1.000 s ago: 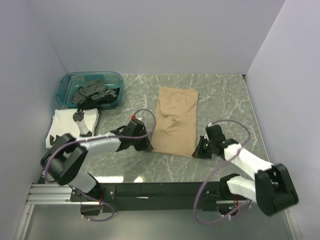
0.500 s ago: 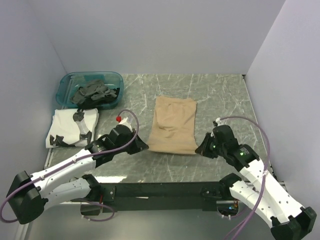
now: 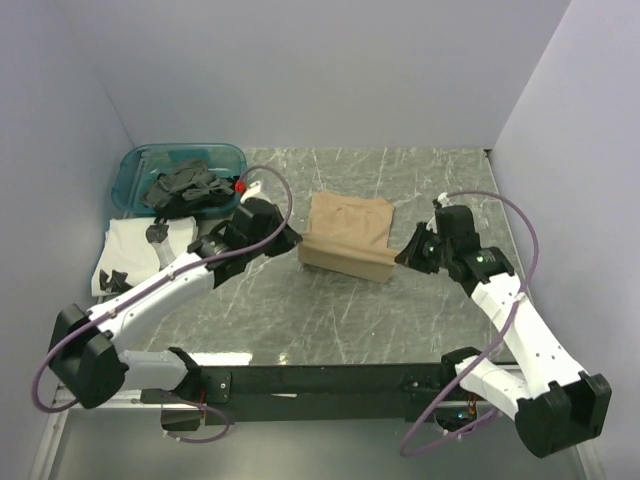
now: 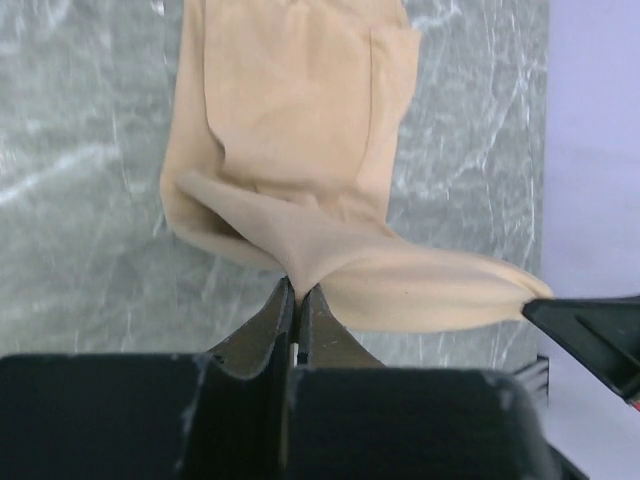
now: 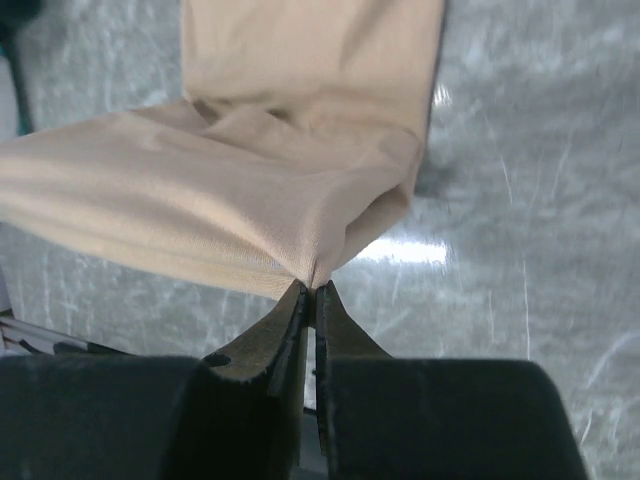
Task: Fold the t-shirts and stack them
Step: Fold the tshirt
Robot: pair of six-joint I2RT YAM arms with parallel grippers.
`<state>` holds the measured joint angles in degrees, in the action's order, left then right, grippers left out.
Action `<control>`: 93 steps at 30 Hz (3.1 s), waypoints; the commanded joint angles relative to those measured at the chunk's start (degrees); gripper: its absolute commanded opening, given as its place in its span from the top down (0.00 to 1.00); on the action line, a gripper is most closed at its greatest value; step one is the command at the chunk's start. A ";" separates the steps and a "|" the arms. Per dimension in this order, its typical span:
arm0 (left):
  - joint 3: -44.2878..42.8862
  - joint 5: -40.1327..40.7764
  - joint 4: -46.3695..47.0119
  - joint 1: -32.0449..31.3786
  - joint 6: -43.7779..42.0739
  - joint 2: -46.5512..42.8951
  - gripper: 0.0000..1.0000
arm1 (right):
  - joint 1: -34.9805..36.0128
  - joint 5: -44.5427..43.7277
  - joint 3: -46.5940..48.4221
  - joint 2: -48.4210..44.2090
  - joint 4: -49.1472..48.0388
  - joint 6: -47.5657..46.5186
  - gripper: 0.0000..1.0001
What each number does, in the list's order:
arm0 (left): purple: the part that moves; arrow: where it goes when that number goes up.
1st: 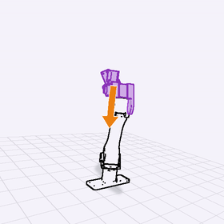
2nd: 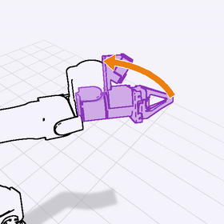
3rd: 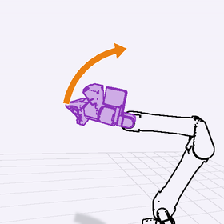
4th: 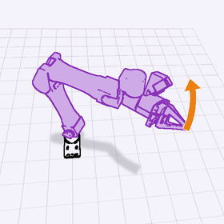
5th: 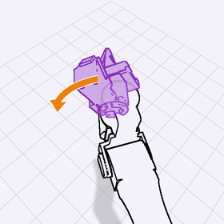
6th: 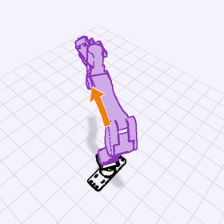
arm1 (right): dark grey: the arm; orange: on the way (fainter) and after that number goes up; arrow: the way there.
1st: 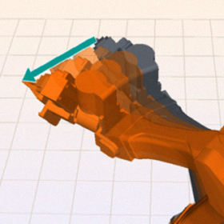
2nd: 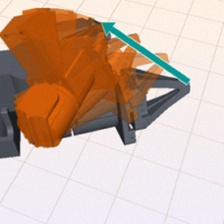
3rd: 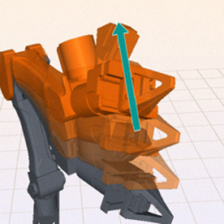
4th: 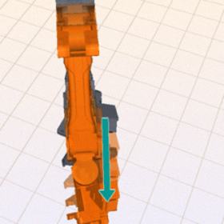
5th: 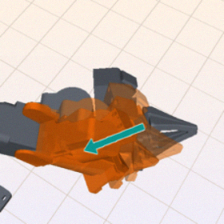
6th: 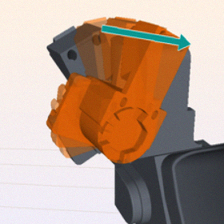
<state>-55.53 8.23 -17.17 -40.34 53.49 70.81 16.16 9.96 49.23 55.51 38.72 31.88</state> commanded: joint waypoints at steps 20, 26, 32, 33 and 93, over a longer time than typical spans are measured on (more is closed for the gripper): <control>-31.65 -9.19 1.08 12.03 -11.66 31.22 0.99 | -12.56 9.11 17.56 24.64 -10.24 -5.07 1.00; -35.61 -11.30 1.52 14.14 -12.27 36.68 0.99 | -13.00 11.93 21.95 33.86 -12.44 -4.55 1.00; -40.27 -16.92 2.05 16.43 -12.28 43.18 0.99 | -14.32 13.51 26.61 41.34 -13.76 -3.93 1.00; -40.53 -17.37 2.49 16.60 -12.36 43.71 0.99 | -14.58 13.51 27.31 42.39 -13.76 -3.93 1.00; -41.16 -8.49 -5.77 8.61 -18.17 58.74 0.33 | -15.90 1.37 0.16 3.21 -21.14 -7.62 0.00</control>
<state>-98.24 -1.48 -19.22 -30.55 35.70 128.22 0.60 9.52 50.11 60.86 21.78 25.69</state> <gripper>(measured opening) 0.730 0.996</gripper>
